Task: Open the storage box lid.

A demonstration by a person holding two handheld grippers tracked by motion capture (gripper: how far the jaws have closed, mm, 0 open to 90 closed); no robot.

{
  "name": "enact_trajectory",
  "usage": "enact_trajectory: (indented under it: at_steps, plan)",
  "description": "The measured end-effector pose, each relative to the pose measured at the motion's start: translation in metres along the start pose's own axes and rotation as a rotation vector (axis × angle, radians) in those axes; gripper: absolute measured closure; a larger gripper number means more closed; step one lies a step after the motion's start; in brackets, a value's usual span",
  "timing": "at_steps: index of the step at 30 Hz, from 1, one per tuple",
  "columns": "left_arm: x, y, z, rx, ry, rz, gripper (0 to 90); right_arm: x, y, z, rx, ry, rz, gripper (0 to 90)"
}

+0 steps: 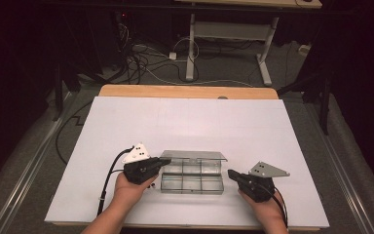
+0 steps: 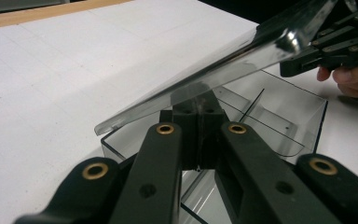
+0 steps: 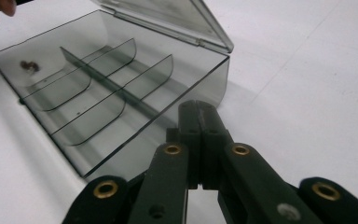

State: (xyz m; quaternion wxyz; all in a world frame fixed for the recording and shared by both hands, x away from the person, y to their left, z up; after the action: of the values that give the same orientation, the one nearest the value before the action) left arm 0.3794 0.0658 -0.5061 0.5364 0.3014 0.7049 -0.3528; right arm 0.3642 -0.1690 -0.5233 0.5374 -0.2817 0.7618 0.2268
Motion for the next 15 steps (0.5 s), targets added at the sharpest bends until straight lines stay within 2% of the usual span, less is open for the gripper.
enact_trajectory:
  at_steps: [5,15]
  plan:
    - [-0.001,0.002,0.004,0.014,0.000,0.006,87.2,-0.008,-0.014,0.013,0.027,-0.012,0.006,90.0]
    - [-0.005,0.008,0.008,0.003,-0.004,0.003,87.2,-0.032,-0.032,0.038,0.069,-0.044,-0.009,90.0]
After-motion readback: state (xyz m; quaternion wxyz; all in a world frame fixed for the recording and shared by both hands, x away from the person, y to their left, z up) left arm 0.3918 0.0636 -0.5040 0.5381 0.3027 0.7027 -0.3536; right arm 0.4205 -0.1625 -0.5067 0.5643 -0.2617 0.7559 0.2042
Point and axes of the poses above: each handheld gripper's, and its own axes: z roughly forward along the jaws, x roughly out of its underside, y roughly to its left, the point moved 10 cm from there along z, roughly forward along the jaws, and after that the axes turned 13 degrees about -y, right-handed, at the moved point
